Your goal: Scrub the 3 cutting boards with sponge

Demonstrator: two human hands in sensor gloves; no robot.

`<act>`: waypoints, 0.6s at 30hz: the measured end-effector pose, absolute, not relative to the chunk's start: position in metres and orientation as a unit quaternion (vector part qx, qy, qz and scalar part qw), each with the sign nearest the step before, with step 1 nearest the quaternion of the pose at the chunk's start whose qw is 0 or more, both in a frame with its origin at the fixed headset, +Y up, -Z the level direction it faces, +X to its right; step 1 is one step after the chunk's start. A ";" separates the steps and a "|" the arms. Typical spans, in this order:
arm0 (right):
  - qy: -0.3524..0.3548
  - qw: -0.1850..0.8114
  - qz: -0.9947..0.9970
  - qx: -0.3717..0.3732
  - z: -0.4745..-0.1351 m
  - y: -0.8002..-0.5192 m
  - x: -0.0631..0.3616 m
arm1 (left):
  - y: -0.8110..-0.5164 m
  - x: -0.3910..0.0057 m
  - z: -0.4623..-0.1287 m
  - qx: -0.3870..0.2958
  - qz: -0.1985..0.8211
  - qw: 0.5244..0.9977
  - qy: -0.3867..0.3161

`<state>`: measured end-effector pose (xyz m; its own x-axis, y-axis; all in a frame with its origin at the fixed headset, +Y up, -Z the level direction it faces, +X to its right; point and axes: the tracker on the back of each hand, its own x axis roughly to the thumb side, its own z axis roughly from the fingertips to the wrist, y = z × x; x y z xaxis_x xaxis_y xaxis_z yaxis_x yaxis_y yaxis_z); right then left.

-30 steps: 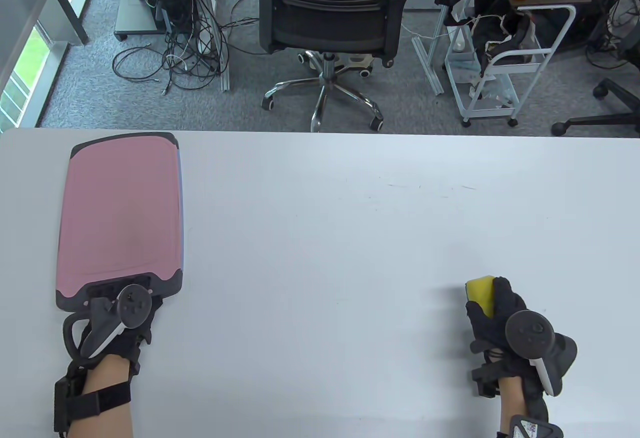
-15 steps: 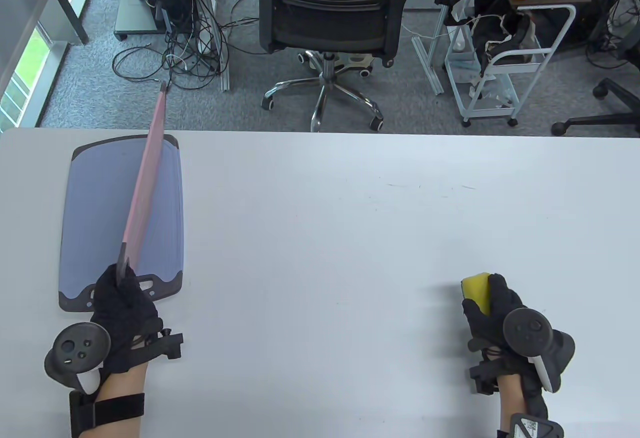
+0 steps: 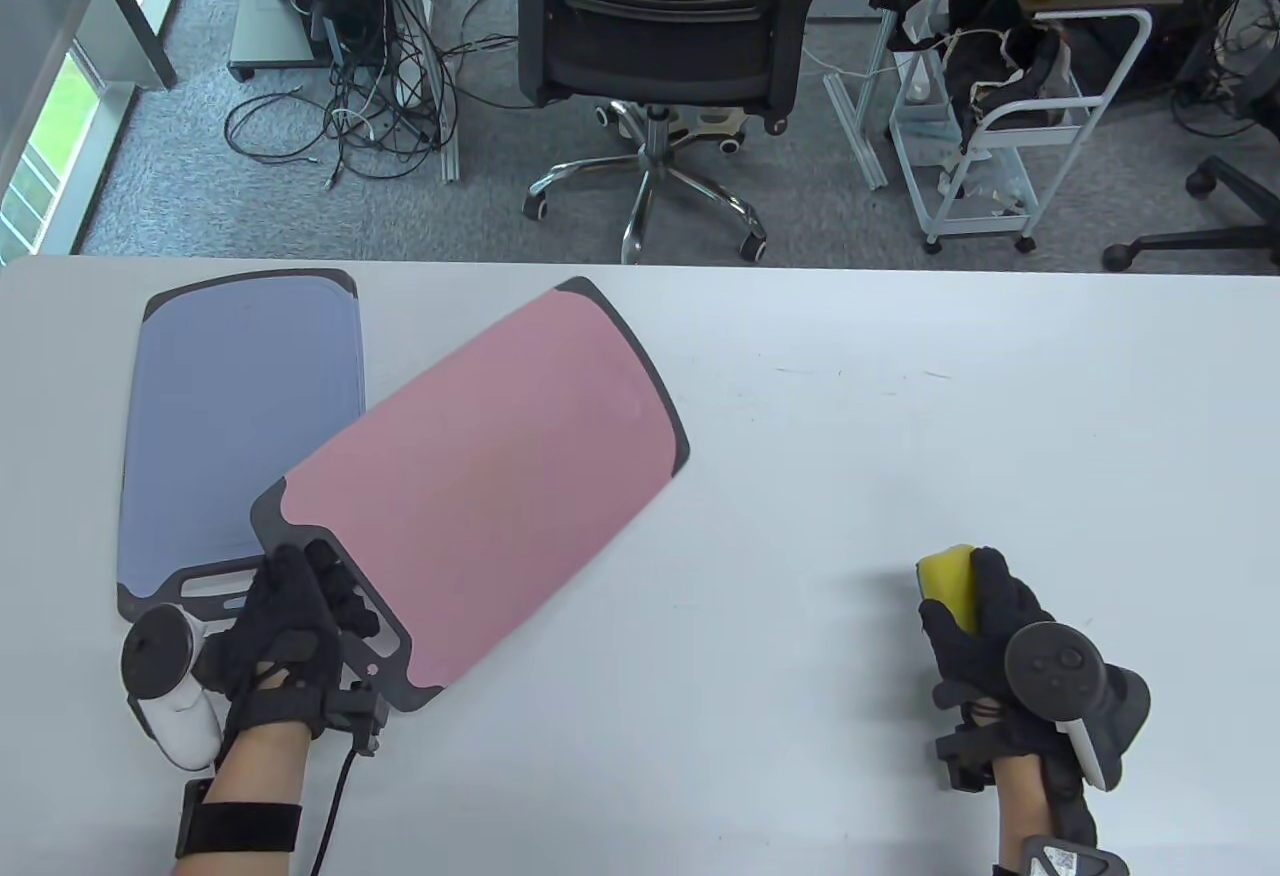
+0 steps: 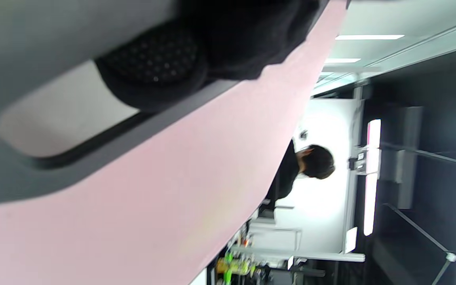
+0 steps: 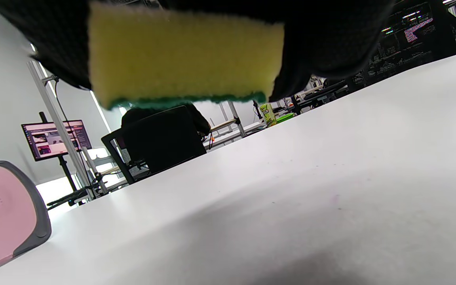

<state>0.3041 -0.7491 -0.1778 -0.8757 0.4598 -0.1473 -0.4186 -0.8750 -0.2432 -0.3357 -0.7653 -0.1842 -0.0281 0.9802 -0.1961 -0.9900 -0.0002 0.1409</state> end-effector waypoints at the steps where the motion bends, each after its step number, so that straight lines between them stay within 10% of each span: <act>1: -0.103 0.229 0.963 -0.099 -0.178 -0.749 0.304 | -0.770 -0.334 -0.186 -0.052 0.706 0.695 0.125; 18: -0.053 0.236 0.970 0.001 -0.186 -0.755 0.244 | -0.827 -0.247 -0.227 -0.329 0.554 0.760 0.082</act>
<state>0.2437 -0.7550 -0.1857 -0.8889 0.4573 0.0269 -0.4575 -0.8833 -0.1020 -0.2473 -0.8273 -0.2274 0.3719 0.7894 -0.4884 -0.8966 0.1693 -0.4092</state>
